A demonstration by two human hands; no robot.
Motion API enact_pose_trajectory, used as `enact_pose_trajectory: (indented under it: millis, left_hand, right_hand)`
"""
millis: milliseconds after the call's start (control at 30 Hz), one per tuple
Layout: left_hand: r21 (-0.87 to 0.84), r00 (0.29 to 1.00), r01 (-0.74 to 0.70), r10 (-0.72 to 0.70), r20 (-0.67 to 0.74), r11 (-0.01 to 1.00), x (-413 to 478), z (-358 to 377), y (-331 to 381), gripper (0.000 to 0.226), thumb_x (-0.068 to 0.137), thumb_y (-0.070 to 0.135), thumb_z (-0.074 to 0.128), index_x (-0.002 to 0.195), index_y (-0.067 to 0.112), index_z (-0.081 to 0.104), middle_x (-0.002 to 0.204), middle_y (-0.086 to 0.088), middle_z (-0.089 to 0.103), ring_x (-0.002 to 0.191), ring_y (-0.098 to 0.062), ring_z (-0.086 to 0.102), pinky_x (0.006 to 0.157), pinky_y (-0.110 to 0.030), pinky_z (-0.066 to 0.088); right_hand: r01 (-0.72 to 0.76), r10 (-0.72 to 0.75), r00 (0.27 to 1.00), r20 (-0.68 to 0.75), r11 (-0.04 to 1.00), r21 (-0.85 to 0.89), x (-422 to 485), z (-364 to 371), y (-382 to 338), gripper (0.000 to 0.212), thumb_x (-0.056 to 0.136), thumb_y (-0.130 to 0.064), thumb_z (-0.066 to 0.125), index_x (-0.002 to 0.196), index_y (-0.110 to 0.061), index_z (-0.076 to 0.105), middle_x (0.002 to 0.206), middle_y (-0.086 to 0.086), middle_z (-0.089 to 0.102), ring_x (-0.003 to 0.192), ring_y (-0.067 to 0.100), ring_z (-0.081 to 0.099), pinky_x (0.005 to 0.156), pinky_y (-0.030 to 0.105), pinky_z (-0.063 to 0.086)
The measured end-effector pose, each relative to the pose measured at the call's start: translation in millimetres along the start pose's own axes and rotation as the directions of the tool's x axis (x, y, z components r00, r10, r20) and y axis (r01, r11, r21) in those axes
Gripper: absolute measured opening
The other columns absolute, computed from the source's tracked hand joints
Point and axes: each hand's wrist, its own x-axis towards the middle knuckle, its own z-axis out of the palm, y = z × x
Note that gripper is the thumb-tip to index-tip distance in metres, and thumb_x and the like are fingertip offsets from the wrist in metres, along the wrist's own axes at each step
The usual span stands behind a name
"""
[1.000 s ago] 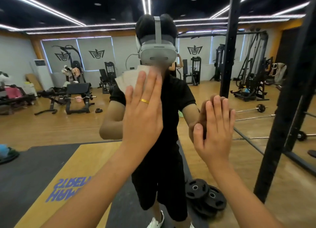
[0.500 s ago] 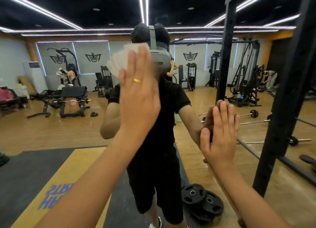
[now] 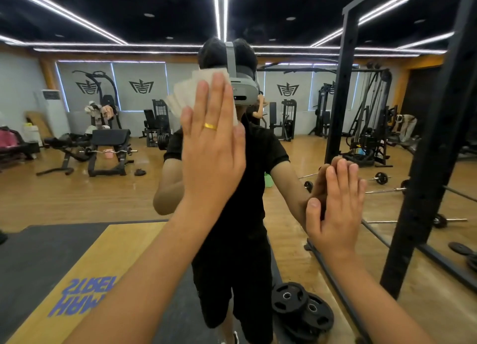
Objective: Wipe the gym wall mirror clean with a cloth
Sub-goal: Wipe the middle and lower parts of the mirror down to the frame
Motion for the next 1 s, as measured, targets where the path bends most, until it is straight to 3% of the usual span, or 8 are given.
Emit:
enact_pose_trajectory:
  millis: [200, 267, 367, 500, 567, 667, 800, 1000]
  left_hand:
    - [0.129, 0.947, -0.287, 0.26, 0.188, 0.949, -74, 11, -4, 0.06, 0.108, 0.017, 0.041, 0.164, 0.011, 0.021, 0.172, -0.003, 0.009, 0.16, -0.02, 0.007, 0.128, -0.044, 0.015]
    - [0.136, 0.961, -0.242, 0.218, 0.171, 0.961, -56, 3, -13, 0.058, 0.108, 0.018, 0.035, 0.163, 0.01, 0.022, 0.172, -0.003, 0.012, 0.159, -0.017, 0.004, 0.128, -0.042, 0.01]
    - [0.117, 0.994, -0.053, 0.041, 0.1, 0.992, -23, -13, -28, 0.057, 0.11, 0.019, 0.03, 0.165, 0.009, 0.017, 0.173, -0.005, 0.011, 0.16, -0.019, 0.001, 0.129, -0.039, 0.001]
    - [0.033, 0.997, 0.053, -0.055, 0.054, 0.998, -36, -9, -20, 0.058, 0.11, 0.018, 0.035, 0.164, 0.008, 0.017, 0.173, -0.005, 0.008, 0.16, -0.02, 0.001, 0.129, -0.039, -0.001]
    - [0.084, 0.992, -0.044, 0.034, 0.122, 0.995, -77, 0, -15, 0.061, 0.108, 0.018, 0.04, 0.164, 0.008, 0.016, 0.173, -0.006, 0.006, 0.16, -0.022, 0.003, 0.129, -0.041, 0.004]
    - [0.16, 0.907, -0.365, 0.312, 0.284, 0.917, -139, 4, -29, 0.061, 0.11, 0.019, 0.037, 0.165, 0.008, 0.014, 0.173, -0.008, 0.008, 0.16, -0.025, 0.011, 0.127, -0.044, 0.015]
    - [0.179, 0.907, -0.369, 0.311, 0.284, 0.912, -131, -5, -38, 0.058, 0.11, 0.016, 0.033, 0.165, 0.01, 0.015, 0.173, -0.005, 0.011, 0.159, -0.021, 0.013, 0.127, -0.042, 0.016]
    - [0.166, 0.979, -0.144, 0.116, 0.167, 0.976, -60, -23, -48, 0.058, 0.109, 0.019, 0.035, 0.164, 0.009, 0.018, 0.172, -0.005, 0.01, 0.16, -0.018, 0.003, 0.128, -0.041, 0.008]
  right_hand:
    - [-0.007, 0.007, 1.0, 0.01, 1.0, 0.011, 0, 0, -1, 0.06, 0.103, -0.028, 0.036, 0.156, -0.001, 0.031, 0.164, 0.022, 0.028, 0.157, 0.034, 0.016, 0.127, 0.057, 0.012]
    - [-0.007, 0.007, 1.0, 0.01, 1.0, 0.005, -1, -1, -1, 0.06, 0.103, -0.028, 0.037, 0.157, -0.001, 0.031, 0.165, 0.022, 0.028, 0.157, 0.034, 0.016, 0.127, 0.057, 0.012]
    - [-0.006, 0.006, 1.0, 0.015, 1.0, 0.011, -1, -2, -1, 0.06, 0.103, -0.027, 0.038, 0.157, -0.001, 0.032, 0.164, 0.022, 0.029, 0.158, 0.033, 0.015, 0.127, 0.056, 0.011]
    - [-0.02, 0.02, 0.999, 0.025, 1.0, 0.011, 2, -4, -2, 0.06, 0.103, -0.028, 0.037, 0.157, -0.001, 0.031, 0.166, 0.02, 0.027, 0.158, 0.034, 0.014, 0.127, 0.056, 0.01]
    - [-0.034, 0.033, 0.999, 0.04, 0.999, 0.023, 2, -8, -4, 0.061, 0.103, -0.026, 0.037, 0.158, -0.002, 0.031, 0.167, 0.018, 0.025, 0.158, 0.034, 0.013, 0.127, 0.057, 0.008]
    - [-0.118, 0.111, 0.991, 0.081, 0.989, 0.092, 3, -12, -15, 0.063, 0.1, -0.022, 0.039, 0.16, -0.005, 0.028, 0.17, 0.013, 0.018, 0.159, 0.031, 0.007, 0.128, 0.057, 0.003]
    - [-0.213, 0.196, 0.972, 0.127, 0.968, 0.136, 7, -17, -35, 0.064, 0.098, -0.013, 0.042, 0.16, -0.006, 0.028, 0.172, 0.008, 0.013, 0.16, 0.028, 0.005, 0.128, 0.056, 0.0]
    - [0.116, -0.155, 0.973, 0.169, 0.969, 0.22, 5, -10, -92, 0.062, 0.098, -0.016, 0.046, 0.157, -0.003, 0.032, 0.167, 0.017, 0.025, 0.158, 0.032, 0.016, 0.128, 0.051, 0.001]
